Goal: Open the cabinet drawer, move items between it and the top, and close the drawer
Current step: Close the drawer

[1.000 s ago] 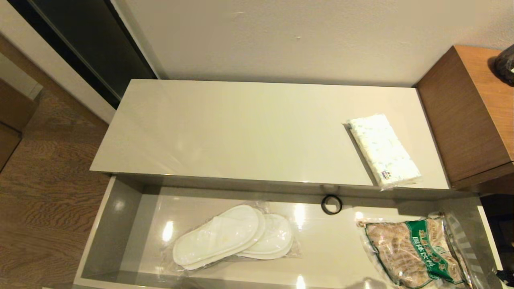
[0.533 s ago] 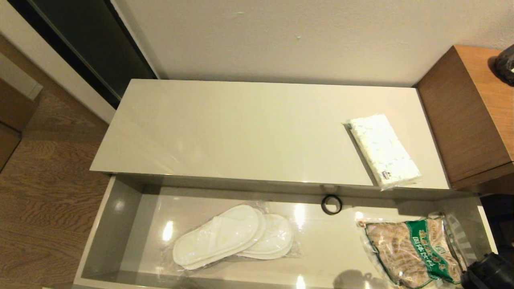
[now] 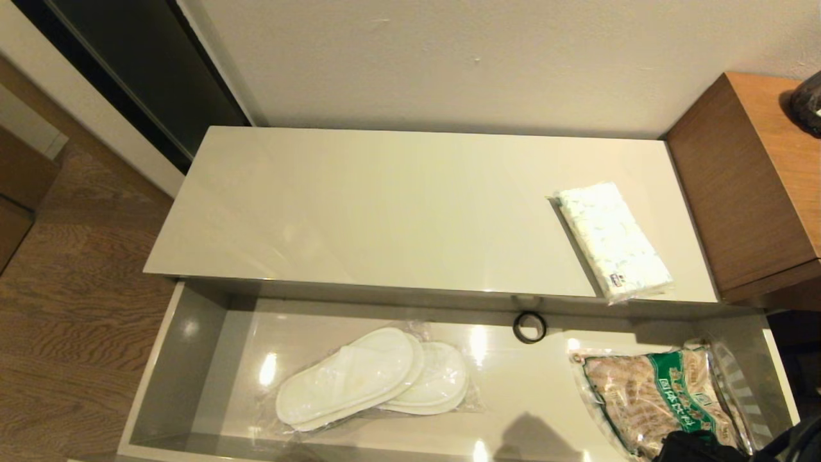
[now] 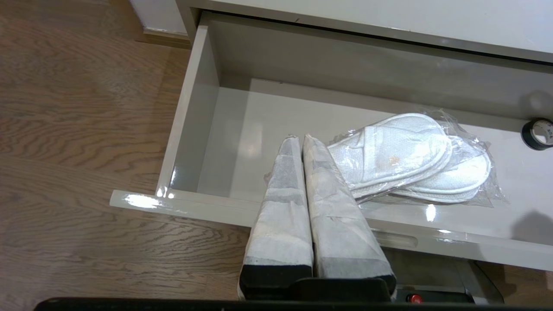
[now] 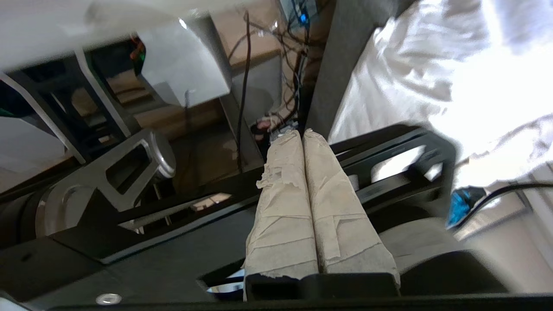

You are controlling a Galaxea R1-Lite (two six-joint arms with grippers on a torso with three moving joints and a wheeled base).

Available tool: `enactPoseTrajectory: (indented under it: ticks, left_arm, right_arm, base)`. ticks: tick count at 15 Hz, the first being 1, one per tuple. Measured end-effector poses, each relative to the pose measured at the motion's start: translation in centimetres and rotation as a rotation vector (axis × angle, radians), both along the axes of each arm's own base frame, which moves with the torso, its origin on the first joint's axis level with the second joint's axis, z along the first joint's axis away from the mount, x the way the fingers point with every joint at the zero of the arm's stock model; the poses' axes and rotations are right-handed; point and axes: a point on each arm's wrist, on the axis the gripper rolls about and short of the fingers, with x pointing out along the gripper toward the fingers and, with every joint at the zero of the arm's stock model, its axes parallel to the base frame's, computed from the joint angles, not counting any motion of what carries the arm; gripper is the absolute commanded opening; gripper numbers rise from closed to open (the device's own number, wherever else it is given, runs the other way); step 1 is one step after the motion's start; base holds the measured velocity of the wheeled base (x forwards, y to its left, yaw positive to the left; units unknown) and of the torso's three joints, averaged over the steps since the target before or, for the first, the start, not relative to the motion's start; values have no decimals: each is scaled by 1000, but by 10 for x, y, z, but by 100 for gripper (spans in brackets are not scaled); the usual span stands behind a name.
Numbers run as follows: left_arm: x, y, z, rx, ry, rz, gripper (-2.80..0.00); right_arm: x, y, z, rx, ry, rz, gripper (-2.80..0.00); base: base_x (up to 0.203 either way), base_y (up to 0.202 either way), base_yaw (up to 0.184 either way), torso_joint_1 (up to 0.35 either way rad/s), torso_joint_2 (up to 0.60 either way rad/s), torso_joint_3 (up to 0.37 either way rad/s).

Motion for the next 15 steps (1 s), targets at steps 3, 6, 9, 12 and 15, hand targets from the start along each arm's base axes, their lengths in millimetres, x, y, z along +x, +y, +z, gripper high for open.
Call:
enactPoseTrajectory:
  ticks: [3,6,9,12,15]
  left_arm:
    - [0,0,0,0,0,0,-280]
    - [0,0,0,0,0,-1,-280]
    - [0,0,0,0,0,-1,-280]
    - [0,0,0,-1,0,0,-280]
    - [0,0,0,0,0,0,-280]
  right_arm:
    - [-2,20,-15,-9,9,-25,-280]
    - [0,26,-30,-7,-24,-50,-280]
    - [6,29,-42,-17,-142,-89,-280]
    - [12,32,-56,-36,-236,-90,-280]
    - [21,31,-59,-62,-318,-116,-280]
  base:
    - [0,0,0,0,0,0]
    - [0,0,0,0,0,0]
    - [0,0,0,0,0,0]
    - [0,0,0,0,0,0]
    - [0,0,0,0,0,0]
